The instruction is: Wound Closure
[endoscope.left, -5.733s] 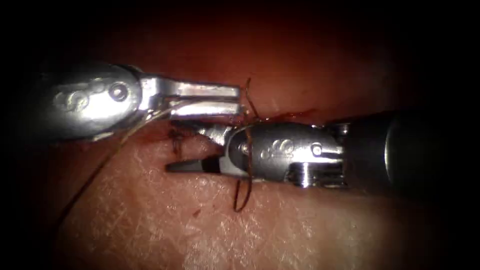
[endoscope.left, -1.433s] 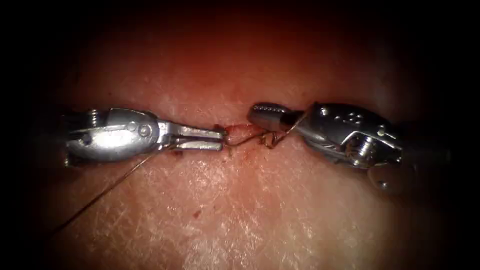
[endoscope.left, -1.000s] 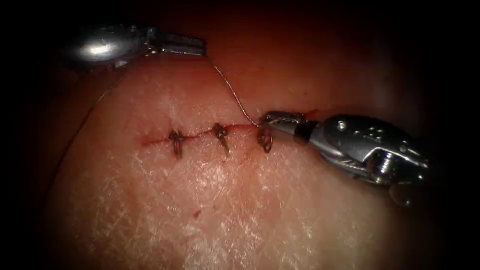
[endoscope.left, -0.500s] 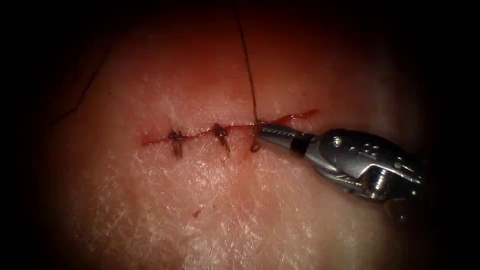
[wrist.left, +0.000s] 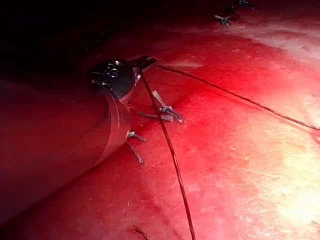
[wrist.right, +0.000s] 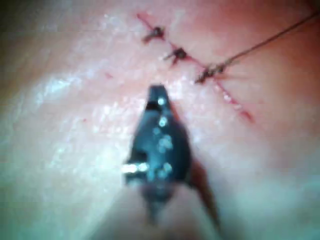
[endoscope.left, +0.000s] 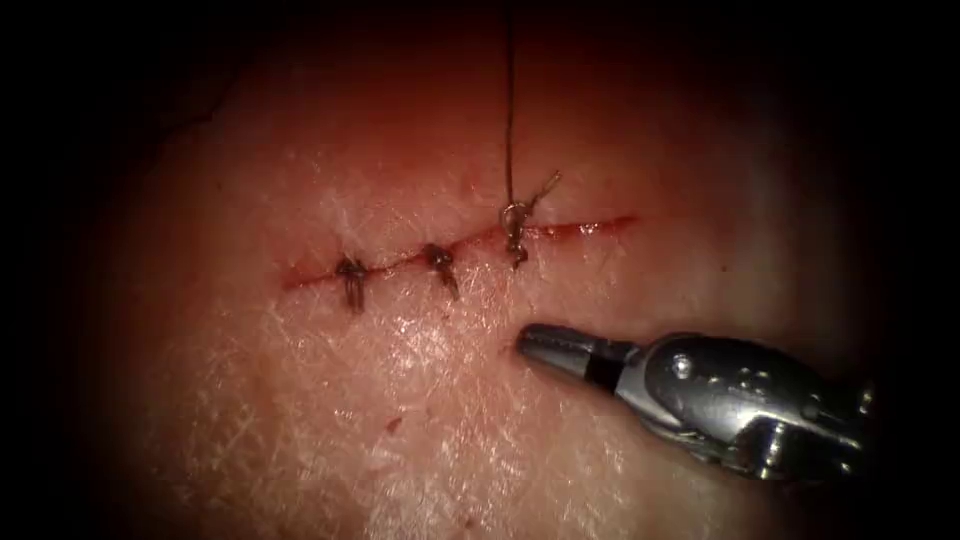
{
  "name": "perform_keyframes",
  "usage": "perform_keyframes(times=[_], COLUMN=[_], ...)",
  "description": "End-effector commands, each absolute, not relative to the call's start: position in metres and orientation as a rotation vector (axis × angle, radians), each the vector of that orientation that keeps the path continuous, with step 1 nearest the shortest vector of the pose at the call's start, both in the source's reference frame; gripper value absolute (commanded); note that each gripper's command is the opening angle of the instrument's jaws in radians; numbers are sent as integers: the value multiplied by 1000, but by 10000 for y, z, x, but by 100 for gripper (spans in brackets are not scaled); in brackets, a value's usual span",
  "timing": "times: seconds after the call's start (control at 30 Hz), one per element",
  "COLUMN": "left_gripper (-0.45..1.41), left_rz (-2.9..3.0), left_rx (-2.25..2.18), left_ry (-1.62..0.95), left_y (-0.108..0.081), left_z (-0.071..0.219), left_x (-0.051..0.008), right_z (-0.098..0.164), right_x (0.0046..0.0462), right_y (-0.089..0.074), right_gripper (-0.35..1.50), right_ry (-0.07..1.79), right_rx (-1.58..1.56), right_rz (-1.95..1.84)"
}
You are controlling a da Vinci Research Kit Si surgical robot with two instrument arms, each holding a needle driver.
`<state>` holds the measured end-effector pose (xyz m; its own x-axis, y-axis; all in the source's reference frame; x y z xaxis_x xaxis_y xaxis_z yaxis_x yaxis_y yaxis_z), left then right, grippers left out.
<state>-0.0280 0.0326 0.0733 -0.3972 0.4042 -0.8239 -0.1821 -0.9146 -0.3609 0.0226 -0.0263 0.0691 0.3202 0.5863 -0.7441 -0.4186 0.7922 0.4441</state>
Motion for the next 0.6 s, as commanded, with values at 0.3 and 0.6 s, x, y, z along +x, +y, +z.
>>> perform_keyframes(times=[0.3,0.6], left_gripper=[-45,-45], left_rz=[2352,2350], left_rx=[-1467,-1487], left_ry=[-287,-317], left_y=[319,279], left_z=[741,723], left_x=[-291,-285], right_z=[698,730], right_x=[227,210], right_y=[-268,-230], right_gripper=[-35,98], right_ry=[1067,1152], right_rx=[157,96], right_rz=[659,931])
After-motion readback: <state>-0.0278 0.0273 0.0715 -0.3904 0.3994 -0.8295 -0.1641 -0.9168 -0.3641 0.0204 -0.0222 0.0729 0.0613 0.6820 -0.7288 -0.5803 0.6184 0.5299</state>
